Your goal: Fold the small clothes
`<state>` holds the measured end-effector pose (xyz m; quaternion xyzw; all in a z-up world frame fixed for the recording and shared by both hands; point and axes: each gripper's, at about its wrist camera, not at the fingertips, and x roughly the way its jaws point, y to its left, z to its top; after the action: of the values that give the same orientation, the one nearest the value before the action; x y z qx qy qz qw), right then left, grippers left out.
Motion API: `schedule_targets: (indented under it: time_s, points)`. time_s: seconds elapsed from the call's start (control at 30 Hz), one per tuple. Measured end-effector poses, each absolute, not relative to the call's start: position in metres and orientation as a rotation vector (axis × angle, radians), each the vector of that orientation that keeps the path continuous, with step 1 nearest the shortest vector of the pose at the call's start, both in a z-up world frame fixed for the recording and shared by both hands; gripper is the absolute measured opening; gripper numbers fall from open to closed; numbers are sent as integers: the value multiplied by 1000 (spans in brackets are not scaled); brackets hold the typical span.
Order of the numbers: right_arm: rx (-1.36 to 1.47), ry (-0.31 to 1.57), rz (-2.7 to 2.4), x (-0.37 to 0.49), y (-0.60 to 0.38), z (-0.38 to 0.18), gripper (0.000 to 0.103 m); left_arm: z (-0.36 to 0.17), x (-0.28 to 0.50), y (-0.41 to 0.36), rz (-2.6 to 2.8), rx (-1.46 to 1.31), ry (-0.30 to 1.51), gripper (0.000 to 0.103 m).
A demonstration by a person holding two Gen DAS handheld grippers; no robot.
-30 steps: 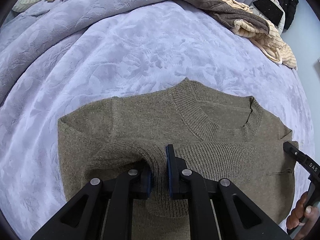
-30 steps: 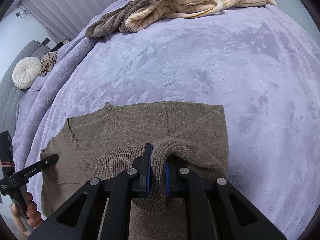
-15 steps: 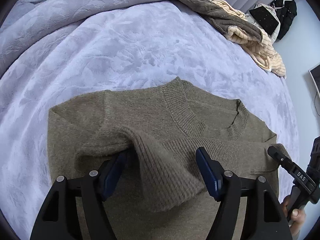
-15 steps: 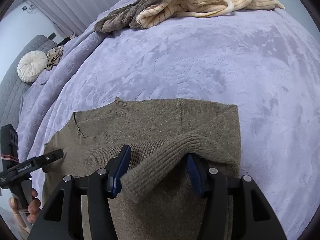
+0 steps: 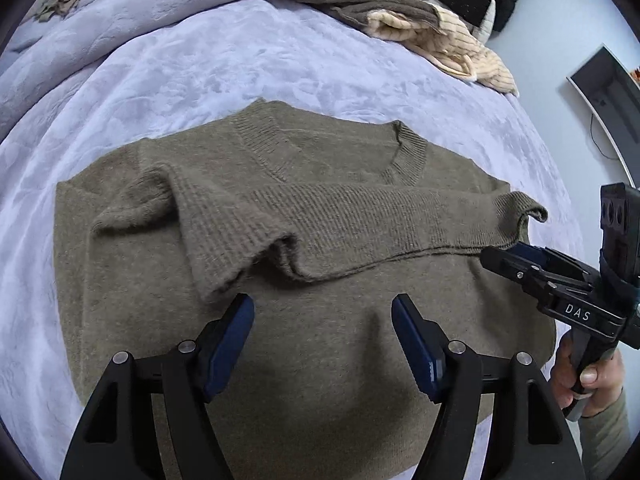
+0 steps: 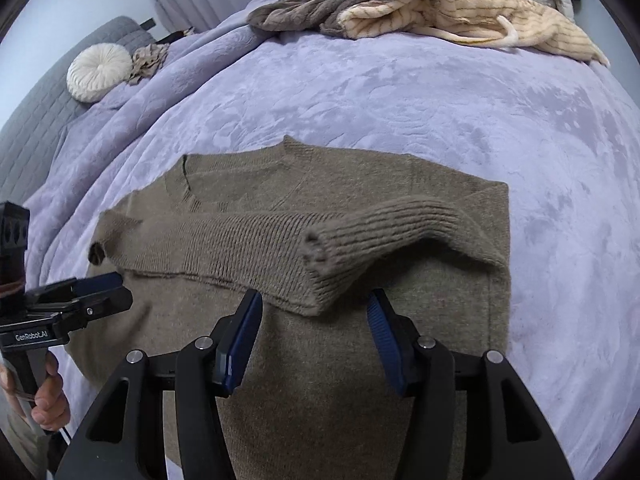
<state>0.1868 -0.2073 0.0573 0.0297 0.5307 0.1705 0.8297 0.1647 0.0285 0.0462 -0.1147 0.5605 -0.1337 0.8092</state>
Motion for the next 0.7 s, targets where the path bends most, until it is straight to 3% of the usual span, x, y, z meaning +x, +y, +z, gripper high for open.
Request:
schedule_targets:
  time_s: [0.23, 0.7]
  points:
    - [-58, 1096, 389, 197, -188, 65, 59, 55, 199, 33, -249, -271, 1163, 72]
    - [9, 1079, 338, 252, -197, 66, 59, 42, 243, 69, -127, -345, 1179, 72]
